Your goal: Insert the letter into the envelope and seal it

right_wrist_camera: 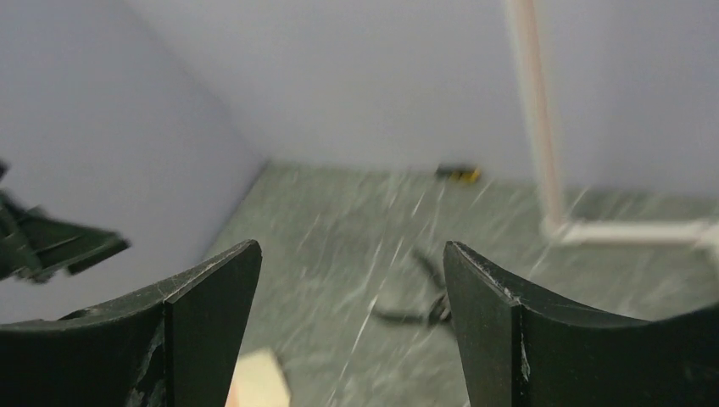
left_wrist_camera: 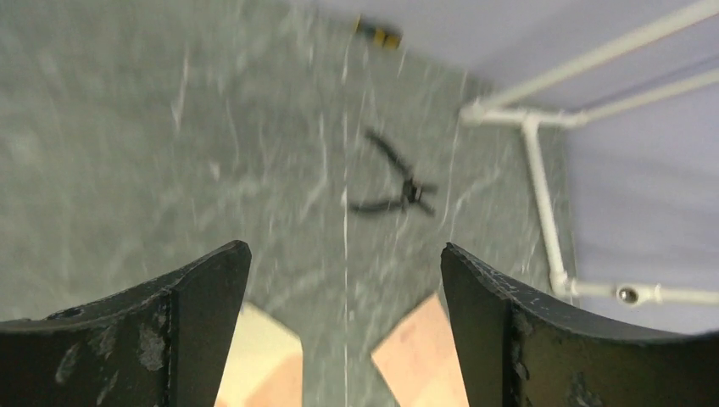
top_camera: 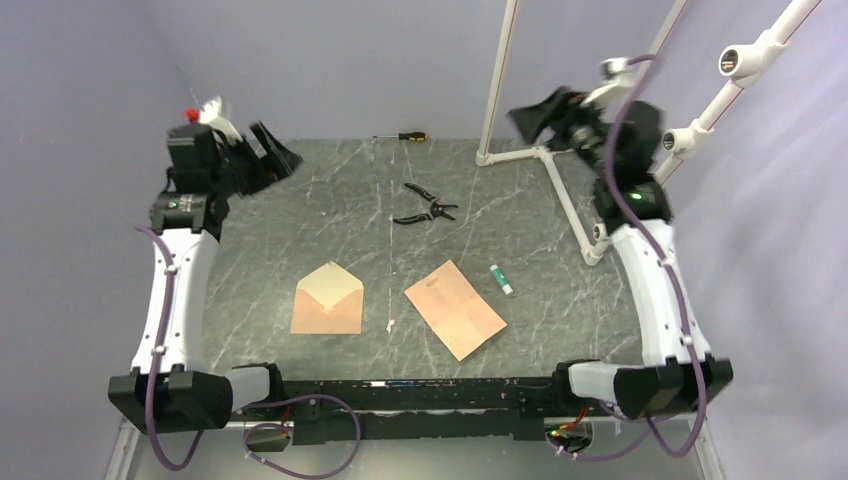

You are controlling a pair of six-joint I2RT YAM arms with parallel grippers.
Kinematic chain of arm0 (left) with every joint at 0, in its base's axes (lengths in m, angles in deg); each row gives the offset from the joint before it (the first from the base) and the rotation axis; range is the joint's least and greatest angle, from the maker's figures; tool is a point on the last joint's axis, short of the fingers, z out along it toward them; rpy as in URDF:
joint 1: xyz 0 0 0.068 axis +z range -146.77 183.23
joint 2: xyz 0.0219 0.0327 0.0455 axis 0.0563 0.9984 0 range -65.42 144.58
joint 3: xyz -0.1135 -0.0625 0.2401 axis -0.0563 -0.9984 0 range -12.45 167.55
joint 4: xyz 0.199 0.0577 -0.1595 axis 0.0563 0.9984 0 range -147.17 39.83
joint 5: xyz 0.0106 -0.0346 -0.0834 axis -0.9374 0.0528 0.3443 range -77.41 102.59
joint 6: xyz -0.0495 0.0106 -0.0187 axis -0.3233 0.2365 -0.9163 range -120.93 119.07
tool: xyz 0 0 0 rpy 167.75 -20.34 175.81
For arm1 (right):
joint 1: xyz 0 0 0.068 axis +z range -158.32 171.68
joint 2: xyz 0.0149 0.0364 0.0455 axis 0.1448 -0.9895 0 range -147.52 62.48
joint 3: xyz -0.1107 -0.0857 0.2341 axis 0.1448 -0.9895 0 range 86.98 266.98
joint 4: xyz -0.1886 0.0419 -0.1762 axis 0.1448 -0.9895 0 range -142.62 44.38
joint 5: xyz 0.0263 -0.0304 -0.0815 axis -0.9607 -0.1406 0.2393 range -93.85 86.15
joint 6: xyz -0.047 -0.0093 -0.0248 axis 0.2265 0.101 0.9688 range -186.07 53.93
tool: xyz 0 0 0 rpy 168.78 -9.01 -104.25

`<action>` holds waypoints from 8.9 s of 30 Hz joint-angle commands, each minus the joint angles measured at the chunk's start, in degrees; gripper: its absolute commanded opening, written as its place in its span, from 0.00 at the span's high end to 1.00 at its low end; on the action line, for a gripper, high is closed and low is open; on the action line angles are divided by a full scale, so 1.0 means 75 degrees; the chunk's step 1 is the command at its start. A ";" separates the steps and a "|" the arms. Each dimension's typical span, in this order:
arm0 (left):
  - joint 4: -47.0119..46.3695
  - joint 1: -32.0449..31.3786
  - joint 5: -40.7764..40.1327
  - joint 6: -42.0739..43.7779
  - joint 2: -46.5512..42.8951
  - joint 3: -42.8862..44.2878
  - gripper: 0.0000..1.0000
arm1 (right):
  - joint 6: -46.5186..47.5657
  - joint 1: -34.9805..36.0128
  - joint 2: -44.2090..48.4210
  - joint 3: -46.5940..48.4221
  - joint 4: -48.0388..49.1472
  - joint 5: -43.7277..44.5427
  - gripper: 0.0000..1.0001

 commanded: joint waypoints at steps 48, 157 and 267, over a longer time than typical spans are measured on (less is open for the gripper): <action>0.0456 -0.2079 -0.1914 0.1817 0.5111 -0.2134 0.66 | 0.1472 0.3188 -0.4289 -0.3047 -0.1922 0.0695 0.18; -0.5107 -0.2758 0.4252 -0.2050 0.1068 0.0012 0.98 | -0.2001 0.3158 -0.1209 0.0108 0.0902 -0.1010 0.19; -0.0284 -0.2946 0.7182 0.2231 0.0619 0.1404 0.98 | 0.1704 0.3080 -0.2317 0.3231 -0.2219 -0.6007 0.22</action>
